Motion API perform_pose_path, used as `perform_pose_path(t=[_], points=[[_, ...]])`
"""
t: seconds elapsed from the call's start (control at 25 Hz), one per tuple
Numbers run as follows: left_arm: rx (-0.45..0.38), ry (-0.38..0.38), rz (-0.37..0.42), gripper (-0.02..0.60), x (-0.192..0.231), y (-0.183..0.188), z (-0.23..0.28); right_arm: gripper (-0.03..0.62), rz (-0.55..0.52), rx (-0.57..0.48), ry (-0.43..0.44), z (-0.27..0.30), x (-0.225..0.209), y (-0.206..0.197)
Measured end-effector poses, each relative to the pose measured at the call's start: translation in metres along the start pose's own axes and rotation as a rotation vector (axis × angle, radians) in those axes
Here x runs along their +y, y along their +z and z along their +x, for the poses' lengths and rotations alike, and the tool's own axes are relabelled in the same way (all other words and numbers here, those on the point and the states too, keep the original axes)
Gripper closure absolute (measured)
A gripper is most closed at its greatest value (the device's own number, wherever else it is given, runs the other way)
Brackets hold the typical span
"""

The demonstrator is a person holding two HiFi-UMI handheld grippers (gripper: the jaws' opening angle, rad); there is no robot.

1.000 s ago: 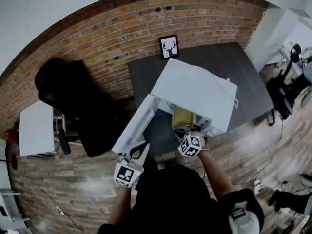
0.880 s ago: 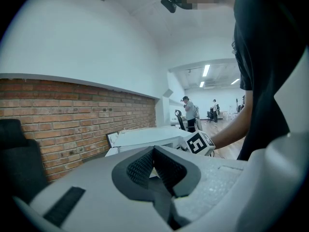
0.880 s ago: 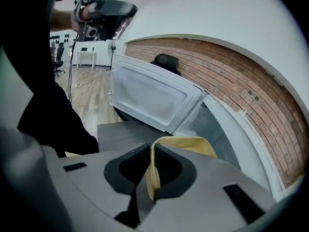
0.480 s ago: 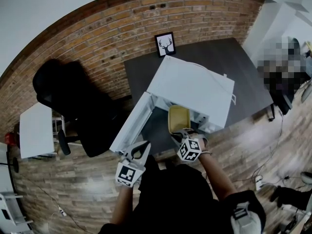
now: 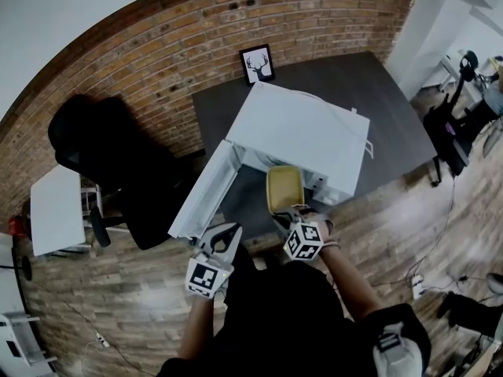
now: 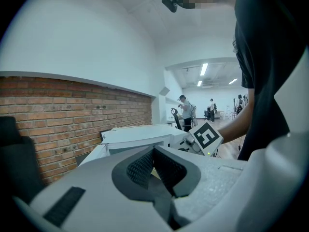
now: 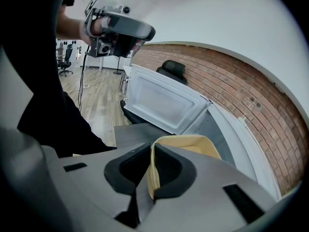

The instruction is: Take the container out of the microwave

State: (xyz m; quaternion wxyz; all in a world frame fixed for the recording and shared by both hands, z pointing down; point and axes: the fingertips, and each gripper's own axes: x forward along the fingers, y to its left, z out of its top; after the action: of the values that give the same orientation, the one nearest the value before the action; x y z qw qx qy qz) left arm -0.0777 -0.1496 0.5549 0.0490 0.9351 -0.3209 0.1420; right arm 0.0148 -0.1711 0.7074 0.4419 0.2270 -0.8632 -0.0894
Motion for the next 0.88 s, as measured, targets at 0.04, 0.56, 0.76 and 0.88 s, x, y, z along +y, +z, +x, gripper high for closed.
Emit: perform_pose_path(t=[0.04,0.56,0.76,0.88], points=[[0.0,-0.005,0.003,0.58,-0.003,0.0,0.001,0.566,-0.011,0.004,-0.001,-0.004,0.002,0.0],[-0.001,-0.048,0.021,0.578,-0.031,0.008,0.018,0.568,-0.016,-0.004,0.01,-0.031,0.014,-0.011],[-0.009,-0.049,0.029,0.578,-0.041,0.013,0.021,0.568,-0.003,-0.004,0.011,-0.033,0.018,-0.023],[0.002,-0.039,0.023,0.578,-0.046,0.009,0.017,0.568,0.0,-0.002,0.021,-0.032,0.024,-0.028]])
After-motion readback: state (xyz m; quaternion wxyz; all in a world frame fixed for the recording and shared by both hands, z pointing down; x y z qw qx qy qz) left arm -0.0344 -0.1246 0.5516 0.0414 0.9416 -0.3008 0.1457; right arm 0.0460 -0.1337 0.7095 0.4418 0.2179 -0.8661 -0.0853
